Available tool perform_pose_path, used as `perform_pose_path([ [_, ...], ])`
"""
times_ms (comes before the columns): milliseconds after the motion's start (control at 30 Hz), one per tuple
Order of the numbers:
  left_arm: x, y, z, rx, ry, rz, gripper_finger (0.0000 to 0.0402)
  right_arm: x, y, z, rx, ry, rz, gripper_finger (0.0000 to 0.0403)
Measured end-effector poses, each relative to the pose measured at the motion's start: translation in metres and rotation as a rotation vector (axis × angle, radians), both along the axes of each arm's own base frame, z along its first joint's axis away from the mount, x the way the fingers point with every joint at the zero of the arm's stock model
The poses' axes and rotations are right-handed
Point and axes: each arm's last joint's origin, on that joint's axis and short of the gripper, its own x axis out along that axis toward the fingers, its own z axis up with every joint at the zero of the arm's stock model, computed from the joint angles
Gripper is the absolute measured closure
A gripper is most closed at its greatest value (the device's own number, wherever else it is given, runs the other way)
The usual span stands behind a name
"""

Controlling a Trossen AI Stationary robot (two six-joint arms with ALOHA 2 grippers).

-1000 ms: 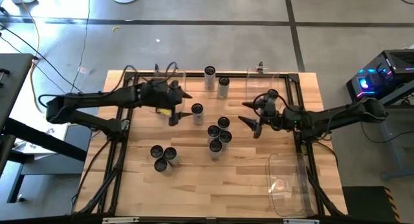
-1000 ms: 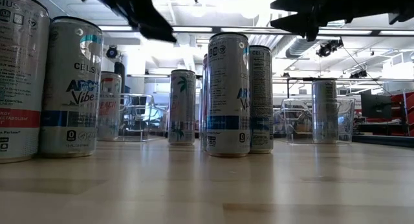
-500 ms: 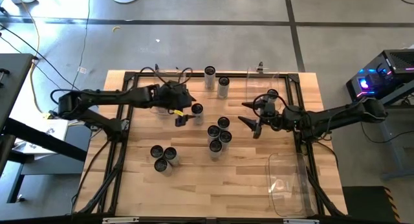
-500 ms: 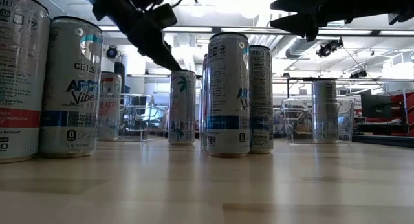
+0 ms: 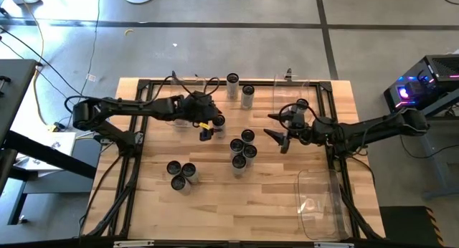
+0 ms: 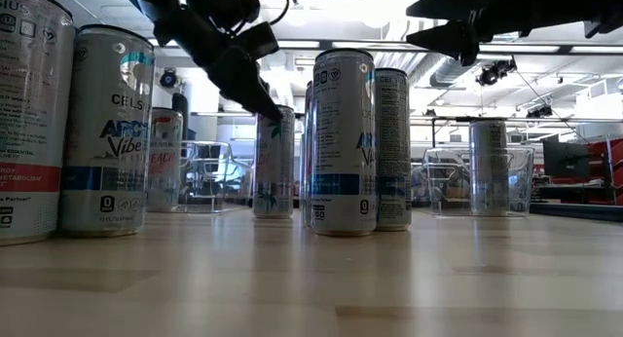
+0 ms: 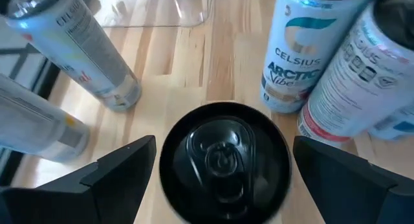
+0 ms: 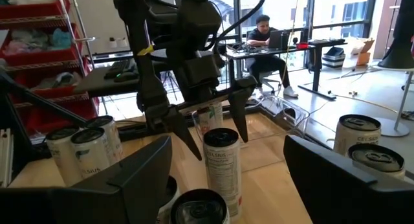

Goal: Sort soda cans
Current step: Put the white-pink soda can into the top left transparent bin

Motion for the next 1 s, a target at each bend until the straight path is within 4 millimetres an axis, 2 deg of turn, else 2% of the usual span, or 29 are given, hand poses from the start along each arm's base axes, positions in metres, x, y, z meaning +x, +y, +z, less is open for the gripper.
perform_pose_path([
  [200,0.009,0.003,-0.017,-0.071,0.026,0.058,0.0042,0.004,0.000,-0.004,-0.002,0.024,0.000,0.0110],
  [333,0.011,0.002,-0.020,-0.114,0.019,0.110,0.0057,0.007,0.001,-0.009,-0.008,0.050,0.000,0.0110],
  [500,0.011,0.001,-0.016,-0.152,-0.012,0.188,0.0108,0.009,0.001,-0.011,-0.020,0.059,-0.001,0.0110],
  [600,0.010,0.002,-0.013,-0.142,-0.024,0.272,0.0150,0.009,0.001,-0.010,-0.041,0.057,0.000,0.0110],
  [667,0.009,0.000,-0.010,-0.106,-0.014,0.345,0.0162,0.009,0.001,-0.009,-0.046,0.052,-0.003,0.0110],
  [767,0.010,-0.004,0.006,-0.030,0.001,0.439,0.0162,0.009,0.001,-0.009,-0.051,0.052,-0.005,0.0110],
  [1000,0.021,-0.013,0.068,0.097,-0.052,0.568,0.0162,0.009,0.001,-0.009,-0.073,0.059,-0.004,0.0110],
])
